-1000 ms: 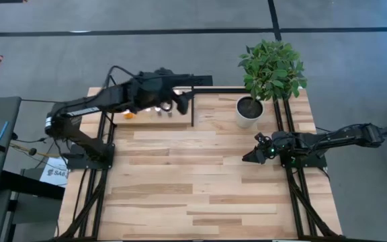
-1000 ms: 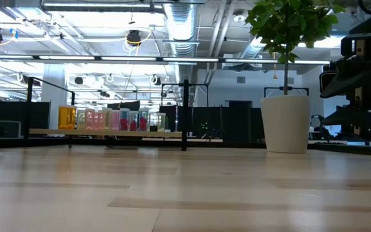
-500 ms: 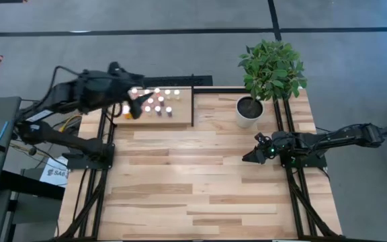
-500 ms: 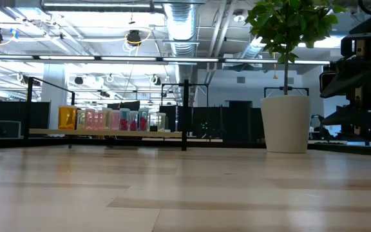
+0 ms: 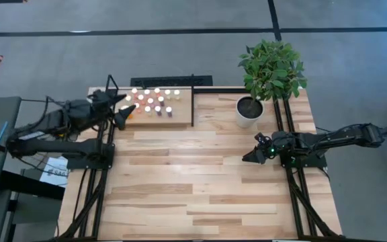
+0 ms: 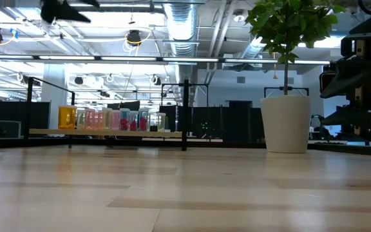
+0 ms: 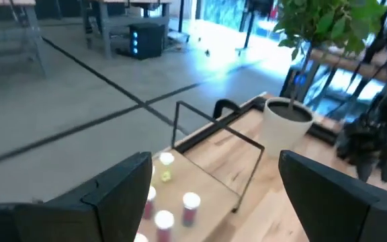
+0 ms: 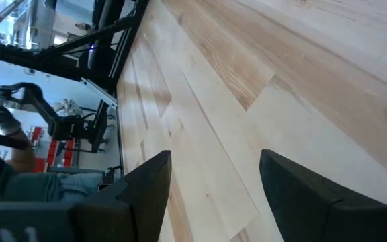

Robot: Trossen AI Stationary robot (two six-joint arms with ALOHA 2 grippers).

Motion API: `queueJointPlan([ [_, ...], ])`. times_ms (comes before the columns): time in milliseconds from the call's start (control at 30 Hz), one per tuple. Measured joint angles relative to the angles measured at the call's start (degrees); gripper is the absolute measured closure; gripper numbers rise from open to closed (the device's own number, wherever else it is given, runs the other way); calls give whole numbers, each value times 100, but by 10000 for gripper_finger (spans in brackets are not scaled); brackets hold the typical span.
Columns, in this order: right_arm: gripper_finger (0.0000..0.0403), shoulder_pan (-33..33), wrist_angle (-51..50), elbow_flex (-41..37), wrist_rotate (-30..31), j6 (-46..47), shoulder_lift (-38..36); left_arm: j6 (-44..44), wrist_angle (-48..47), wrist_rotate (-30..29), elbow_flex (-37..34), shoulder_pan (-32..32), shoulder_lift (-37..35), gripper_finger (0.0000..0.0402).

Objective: Pick and place medicine bottles onto shelf by color
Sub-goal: Return to Home Position

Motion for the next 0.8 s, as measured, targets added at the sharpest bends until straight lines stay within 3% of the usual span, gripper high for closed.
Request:
queueJointPlan([
  [367, 153, -1, 0, -1, 0, 0, 1, -845, 2311, 447, -3053, 0, -1825, 90],
  [600, 153, 0, 0, -1, 0, 0, 0, -1020, 2499, 501, -3752, 0, -2500, 90],
  [800, 153, 1, 0, -1, 1, 0, 1, -666, 2468, 491, -3983, 0, -3002, 90],
])
